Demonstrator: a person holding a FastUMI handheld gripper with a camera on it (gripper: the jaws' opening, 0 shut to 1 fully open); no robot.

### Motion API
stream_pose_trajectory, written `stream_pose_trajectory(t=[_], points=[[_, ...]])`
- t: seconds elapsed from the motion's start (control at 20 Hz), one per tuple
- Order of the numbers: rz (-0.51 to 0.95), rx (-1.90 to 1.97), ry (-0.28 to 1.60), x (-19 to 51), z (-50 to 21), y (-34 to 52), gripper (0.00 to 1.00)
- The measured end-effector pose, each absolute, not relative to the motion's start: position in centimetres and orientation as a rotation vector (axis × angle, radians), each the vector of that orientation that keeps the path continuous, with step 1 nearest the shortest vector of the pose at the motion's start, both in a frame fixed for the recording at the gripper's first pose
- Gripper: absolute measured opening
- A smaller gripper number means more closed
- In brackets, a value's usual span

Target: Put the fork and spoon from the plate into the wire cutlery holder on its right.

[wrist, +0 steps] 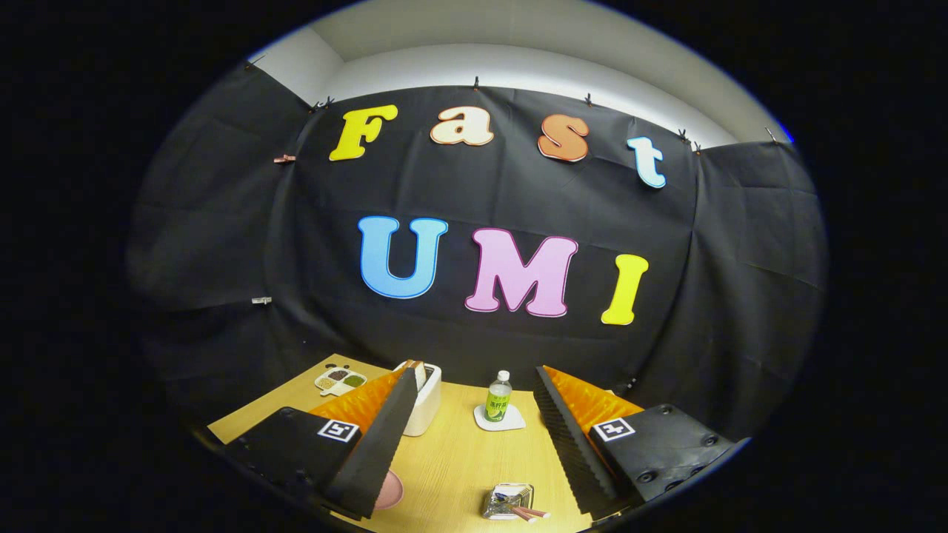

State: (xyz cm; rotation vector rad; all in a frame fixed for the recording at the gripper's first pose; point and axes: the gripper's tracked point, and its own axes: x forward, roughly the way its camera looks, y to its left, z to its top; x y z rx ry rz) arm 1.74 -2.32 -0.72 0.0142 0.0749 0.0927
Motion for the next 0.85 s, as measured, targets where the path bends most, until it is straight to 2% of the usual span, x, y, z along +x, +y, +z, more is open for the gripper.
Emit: stream_pose_trajectory(t=[0.85], points=[[0.081, 0.017, 0.094, 2.15, -0.7, -2.62, 0.98]])
